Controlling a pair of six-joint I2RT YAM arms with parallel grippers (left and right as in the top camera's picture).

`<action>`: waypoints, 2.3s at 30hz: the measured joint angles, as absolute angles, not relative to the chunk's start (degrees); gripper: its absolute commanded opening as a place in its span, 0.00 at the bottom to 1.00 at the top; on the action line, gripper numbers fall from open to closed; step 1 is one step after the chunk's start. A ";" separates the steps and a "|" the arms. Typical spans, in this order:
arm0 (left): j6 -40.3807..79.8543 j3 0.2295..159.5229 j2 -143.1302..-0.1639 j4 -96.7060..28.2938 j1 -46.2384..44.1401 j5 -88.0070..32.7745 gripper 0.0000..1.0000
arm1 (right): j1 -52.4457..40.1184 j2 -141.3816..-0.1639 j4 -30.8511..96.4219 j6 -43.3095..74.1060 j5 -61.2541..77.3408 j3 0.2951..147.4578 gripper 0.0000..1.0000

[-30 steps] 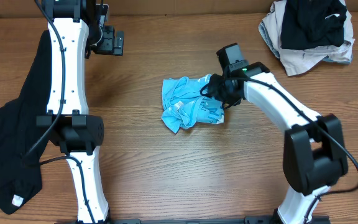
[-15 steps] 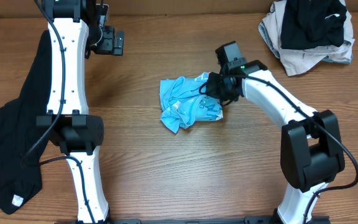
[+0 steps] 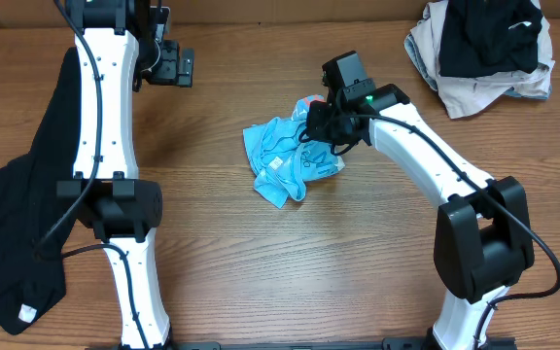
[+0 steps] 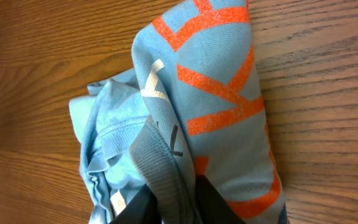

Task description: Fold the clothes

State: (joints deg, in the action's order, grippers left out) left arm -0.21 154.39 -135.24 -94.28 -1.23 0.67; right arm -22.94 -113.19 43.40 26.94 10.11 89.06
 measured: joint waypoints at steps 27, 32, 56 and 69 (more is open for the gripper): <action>-0.60 154.39 -135.24 -94.54 -1.23 0.67 1.00 | -22.48 -115.35 43.92 22.87 2.92 89.10 0.29; -0.60 154.39 -135.24 -94.48 -1.23 0.67 1.00 | -22.48 -115.35 44.07 21.58 2.48 89.17 0.12; -0.60 154.39 -135.24 -92.14 -0.34 0.67 1.00 | -43.33 -115.42 44.34 18.04 2.94 94.11 0.69; -0.60 152.05 -135.24 -91.92 2.79 0.67 1.00 | -39.72 -115.33 58.70 27.31 4.27 95.46 1.00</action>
